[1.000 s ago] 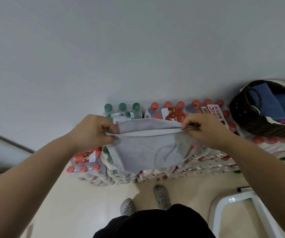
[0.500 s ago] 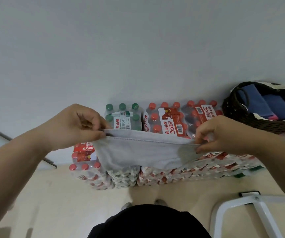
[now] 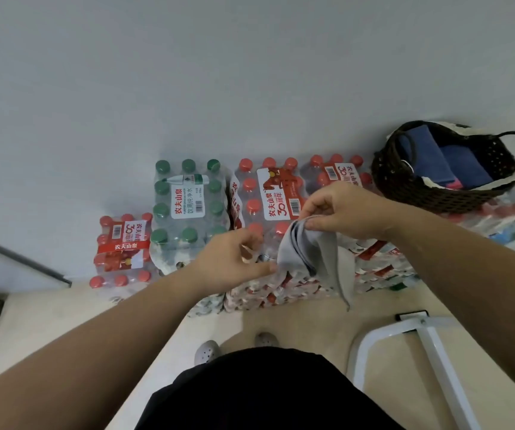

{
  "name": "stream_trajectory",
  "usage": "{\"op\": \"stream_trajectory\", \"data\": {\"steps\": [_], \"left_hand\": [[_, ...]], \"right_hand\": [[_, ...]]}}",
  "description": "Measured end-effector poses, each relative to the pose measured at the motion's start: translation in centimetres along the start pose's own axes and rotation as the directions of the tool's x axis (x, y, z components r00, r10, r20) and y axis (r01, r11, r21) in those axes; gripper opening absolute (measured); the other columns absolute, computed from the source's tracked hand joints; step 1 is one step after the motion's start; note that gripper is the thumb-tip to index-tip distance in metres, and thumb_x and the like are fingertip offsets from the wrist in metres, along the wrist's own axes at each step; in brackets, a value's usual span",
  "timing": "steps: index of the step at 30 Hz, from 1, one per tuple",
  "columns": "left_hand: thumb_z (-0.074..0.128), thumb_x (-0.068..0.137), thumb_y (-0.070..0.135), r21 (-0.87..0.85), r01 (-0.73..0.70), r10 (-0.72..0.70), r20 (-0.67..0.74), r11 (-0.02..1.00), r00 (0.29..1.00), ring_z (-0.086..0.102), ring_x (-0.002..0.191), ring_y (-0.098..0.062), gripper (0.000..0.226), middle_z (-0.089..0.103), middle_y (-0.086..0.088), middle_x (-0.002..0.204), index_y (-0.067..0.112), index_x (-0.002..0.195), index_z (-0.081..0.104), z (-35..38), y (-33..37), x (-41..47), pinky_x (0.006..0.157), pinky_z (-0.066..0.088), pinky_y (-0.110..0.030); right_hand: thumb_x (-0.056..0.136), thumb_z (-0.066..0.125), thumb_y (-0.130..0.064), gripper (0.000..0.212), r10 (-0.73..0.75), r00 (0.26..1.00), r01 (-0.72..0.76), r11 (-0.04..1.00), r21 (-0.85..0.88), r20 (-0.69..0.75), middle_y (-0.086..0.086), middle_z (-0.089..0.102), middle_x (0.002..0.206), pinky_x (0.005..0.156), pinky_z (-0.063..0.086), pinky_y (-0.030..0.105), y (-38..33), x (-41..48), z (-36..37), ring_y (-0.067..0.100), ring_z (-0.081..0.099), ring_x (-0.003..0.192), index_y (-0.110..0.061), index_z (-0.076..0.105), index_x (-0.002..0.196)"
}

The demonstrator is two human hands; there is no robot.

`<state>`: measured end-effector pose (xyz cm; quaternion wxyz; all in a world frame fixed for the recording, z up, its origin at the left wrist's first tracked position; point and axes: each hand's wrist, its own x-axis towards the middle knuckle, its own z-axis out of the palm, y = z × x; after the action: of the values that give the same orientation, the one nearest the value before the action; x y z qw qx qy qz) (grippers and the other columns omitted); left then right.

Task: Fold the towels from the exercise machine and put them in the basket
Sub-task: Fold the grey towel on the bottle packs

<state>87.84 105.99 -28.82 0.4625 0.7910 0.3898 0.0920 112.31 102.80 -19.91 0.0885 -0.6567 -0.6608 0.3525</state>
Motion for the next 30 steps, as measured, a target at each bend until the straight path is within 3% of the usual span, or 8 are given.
{"op": "stream_trajectory", "data": {"steps": [3,7,12,16,20,25,27,30], "left_hand": [[0.076,0.070,0.064,0.031,-0.038,0.039,-0.037,0.999,0.999,0.058,0.087,0.002,0.054,0.060,0.022,0.097,0.033,0.110,0.057,1.8,2.5,2.0,0.076,0.051,-0.018],[0.078,0.071,0.052,0.124,-0.004,0.020,-0.130,0.992,0.991,0.057,0.093,-0.015,0.054,0.058,0.006,0.105,0.026,0.112,0.056,3.8,3.4,4.4,0.077,0.050,-0.032],[0.071,0.073,0.022,0.115,0.026,0.009,-0.292,0.993,0.956,0.048,0.097,-0.017,0.046,0.050,-0.001,0.112,0.017,0.115,0.053,4.7,3.2,5.0,0.078,0.038,-0.027],[0.064,0.076,0.006,0.109,0.041,0.002,-0.371,0.993,0.928,0.054,0.077,-0.011,0.031,0.058,0.010,0.088,0.020,0.103,0.059,3.2,2.8,4.1,0.067,0.041,-0.018],[0.064,0.085,0.006,0.164,0.094,-0.029,-0.360,0.982,0.933,0.057,0.059,-0.006,0.018,0.061,0.011,0.065,0.024,0.082,0.064,0.8,0.1,3.0,0.050,0.034,-0.011],[0.065,0.092,0.013,-0.016,0.082,-0.083,-0.371,0.996,0.925,0.062,0.072,-0.014,0.021,0.068,0.006,0.079,0.033,0.094,0.063,-2.9,-1.4,2.0,0.064,0.050,-0.029],[0.066,0.093,0.017,-0.088,0.019,-0.049,-0.358,0.996,0.933,0.059,0.068,-0.016,0.025,0.066,0.001,0.080,0.039,0.101,0.059,-4.5,-1.0,1.4,0.064,0.050,-0.034],[0.067,0.092,0.013,0.063,-0.069,0.087,-0.342,0.996,0.936,0.057,0.072,-0.014,0.029,0.064,0.004,0.084,0.041,0.097,0.059,-7.0,0.0,0.7,0.069,0.048,-0.029]], "right_hand": [[0.089,0.073,-0.021,0.007,0.022,0.998,-0.020,0.999,0.041,-0.054,-0.013,0.071,0.090,0.075,0.048,0.017,0.7,-0.3,-1.0,0.002,0.065,0.085,-0.027,0.075,0.092],[0.089,0.072,-0.014,0.008,-0.005,0.990,0.035,0.978,0.205,-0.144,-0.008,0.073,0.086,0.076,0.056,0.025,1.0,-1.1,-2.2,0.008,0.069,0.083,-0.021,0.076,0.091],[0.091,0.070,-0.009,0.008,-0.057,0.942,0.173,0.927,0.333,-0.332,-0.009,0.072,0.079,0.067,0.050,0.014,1.2,-2.4,-2.7,0.000,0.066,0.076,-0.015,0.075,0.094],[0.092,0.068,-0.007,0.008,-0.091,0.921,0.245,0.891,0.382,-0.378,-0.010,0.069,0.077,0.060,0.048,0.010,1.9,-3.5,-3.0,-0.002,0.064,0.072,-0.008,0.074,0.098],[0.091,0.070,-0.011,0.010,-0.083,0.921,0.222,0.915,0.337,-0.382,0.004,0.073,0.092,0.080,0.056,0.024,3.9,-3.7,-3.6,0.012,0.068,0.087,-0.010,0.076,0.099],[0.088,0.074,-0.014,0.007,-0.063,0.952,0.125,0.974,0.191,-0.301,-0.004,0.072,0.087,0.072,0.052,0.021,6.5,-2.7,-3.1,0.003,0.066,0.081,-0.020,0.076,0.091],[0.086,0.076,-0.016,0.007,-0.032,0.959,0.060,0.994,0.089,-0.282,-0.008,0.071,0.085,0.073,0.054,0.027,7.7,-2.0,-3.2,0.004,0.065,0.080,-0.021,0.077,0.090],[0.083,0.079,-0.018,0.005,-0.007,0.966,0.000,1.000,-0.028,-0.260,-0.011,0.069,0.079,0.073,0.057,0.035,8.8,-1.3,-3.5,0.005,0.064,0.075,-0.021,0.077,0.086]]}}
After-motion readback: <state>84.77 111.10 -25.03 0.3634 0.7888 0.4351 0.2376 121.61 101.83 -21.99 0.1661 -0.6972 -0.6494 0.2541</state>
